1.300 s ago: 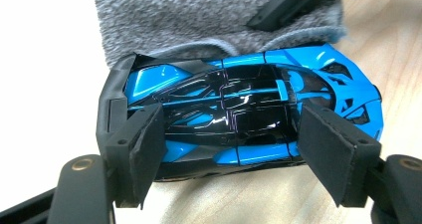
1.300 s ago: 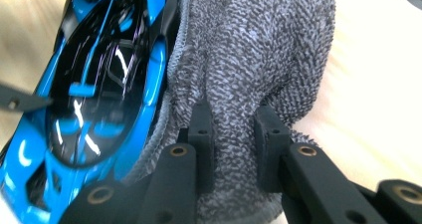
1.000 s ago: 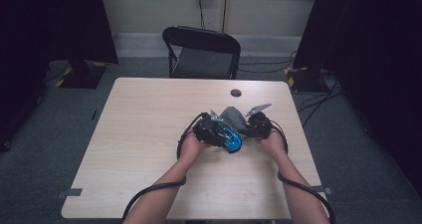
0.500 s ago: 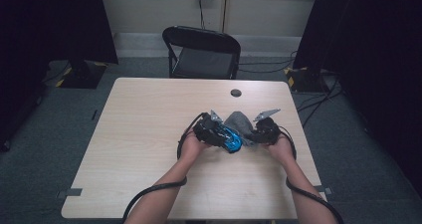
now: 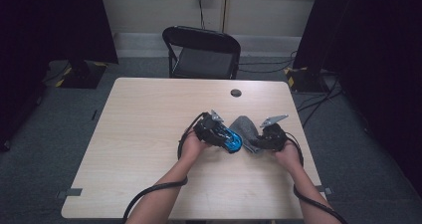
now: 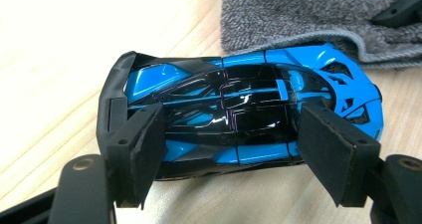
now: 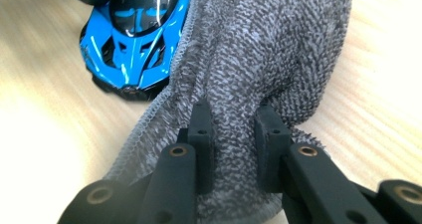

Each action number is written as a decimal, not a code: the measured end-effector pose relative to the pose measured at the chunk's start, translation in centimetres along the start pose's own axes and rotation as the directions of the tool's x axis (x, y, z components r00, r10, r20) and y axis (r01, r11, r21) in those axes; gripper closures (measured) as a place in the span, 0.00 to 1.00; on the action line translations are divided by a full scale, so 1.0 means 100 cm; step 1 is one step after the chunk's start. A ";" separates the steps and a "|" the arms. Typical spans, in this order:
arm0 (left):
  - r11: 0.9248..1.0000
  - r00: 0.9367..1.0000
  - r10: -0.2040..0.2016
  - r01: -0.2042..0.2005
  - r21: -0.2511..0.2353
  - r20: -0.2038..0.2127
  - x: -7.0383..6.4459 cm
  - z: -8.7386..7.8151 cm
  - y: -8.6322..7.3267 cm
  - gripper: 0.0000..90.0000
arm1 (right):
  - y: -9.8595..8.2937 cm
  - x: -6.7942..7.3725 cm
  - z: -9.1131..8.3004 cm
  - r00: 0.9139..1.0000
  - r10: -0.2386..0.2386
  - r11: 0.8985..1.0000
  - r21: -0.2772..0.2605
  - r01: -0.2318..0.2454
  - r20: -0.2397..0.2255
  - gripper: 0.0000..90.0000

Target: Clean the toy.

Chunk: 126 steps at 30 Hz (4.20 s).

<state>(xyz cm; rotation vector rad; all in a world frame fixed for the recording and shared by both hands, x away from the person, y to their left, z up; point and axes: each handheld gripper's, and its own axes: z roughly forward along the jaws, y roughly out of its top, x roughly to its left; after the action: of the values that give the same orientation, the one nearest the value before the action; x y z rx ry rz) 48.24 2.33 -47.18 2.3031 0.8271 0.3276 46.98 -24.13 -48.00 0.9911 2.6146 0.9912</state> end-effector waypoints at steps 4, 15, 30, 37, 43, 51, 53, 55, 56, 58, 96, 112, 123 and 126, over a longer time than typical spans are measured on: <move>1.000 1.000 0.004 -0.004 0.004 0.001 0.000 0.000 0.000 0.30 | -0.004 0.003 -0.005 1.000 -0.008 1.000 0.010 0.008 -0.002 0.82; 1.000 1.000 0.001 -0.001 0.005 -0.003 0.000 0.000 0.001 0.31 | -0.026 0.009 -0.024 1.000 0.009 1.000 0.010 -0.009 -0.015 0.82; 1.000 1.000 -0.004 0.004 0.006 -0.009 -0.001 0.000 0.001 0.31 | -0.048 0.015 -0.048 0.999 0.032 0.999 0.007 -0.032 -0.022 0.82; 1.000 1.000 -0.003 0.003 0.007 -0.009 -0.001 0.000 0.001 0.31 | -0.048 0.008 -0.067 0.997 0.072 0.996 -0.048 -0.072 -0.002 0.82; 1.000 1.000 -0.005 0.005 0.000 -0.011 -0.002 0.000 0.000 0.31 | -0.036 -0.003 -0.072 0.992 0.129 0.984 -0.124 -0.128 -0.002 0.82; 1.000 1.000 -0.010 0.010 -0.009 -0.009 -0.003 0.000 -0.001 0.31 | -0.003 -0.019 -0.054 0.987 0.161 0.974 -0.164 -0.154 0.028 0.82; 1.000 1.000 -0.012 0.012 -0.010 -0.008 -0.003 0.000 -0.001 0.31 | 0.005 -0.023 -0.046 0.986 0.164 0.974 -0.163 -0.156 0.034 0.82; 1.000 1.000 -0.007 0.007 -0.011 -0.004 -0.002 0.000 -0.001 0.32 | 0.013 -0.025 -0.038 0.985 0.166 0.975 -0.154 -0.158 0.042 0.82; 1.000 1.000 -0.005 0.005 -0.010 -0.004 -0.002 0.000 -0.001 0.31 | 0.019 -0.026 -0.032 0.985 0.163 0.977 -0.145 -0.154 0.050 0.82; 1.000 1.000 -0.004 0.004 -0.015 -0.001 -0.002 0.000 -0.002 0.31 | 0.027 -0.028 -0.023 0.987 0.151 0.982 -0.123 -0.143 0.060 0.82; 1.000 1.000 -0.007 0.007 -0.027 0.001 -0.002 0.000 -0.004 0.31 | 0.046 -0.013 0.041 1.000 -0.026 0.999 -0.025 0.027 0.007 0.82; 1.000 1.000 -0.003 0.003 -0.017 0.002 -0.002 0.000 -0.002 0.31 | 0.017 -0.012 0.018 1.000 -0.008 0.999 -0.032 0.008 0.008 0.82; 1.000 1.000 -0.008 0.008 -0.010 -0.004 -0.003 0.000 -0.001 0.32 | -0.002 -0.006 0.001 1.000 -0.013 1.000 -0.026 0.013 0.013 0.81; 1.000 1.000 -0.009 0.009 -0.005 -0.006 -0.003 0.000 -0.001 0.32 | -0.007 -0.004 -0.002 1.000 -0.014 1.000 -0.027 0.014 0.009 0.81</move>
<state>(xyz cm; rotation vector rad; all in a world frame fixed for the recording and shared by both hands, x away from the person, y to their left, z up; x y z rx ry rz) 47.97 2.20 -47.22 2.2944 0.8380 0.3325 46.80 -24.85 -48.27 0.9668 2.5909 1.0141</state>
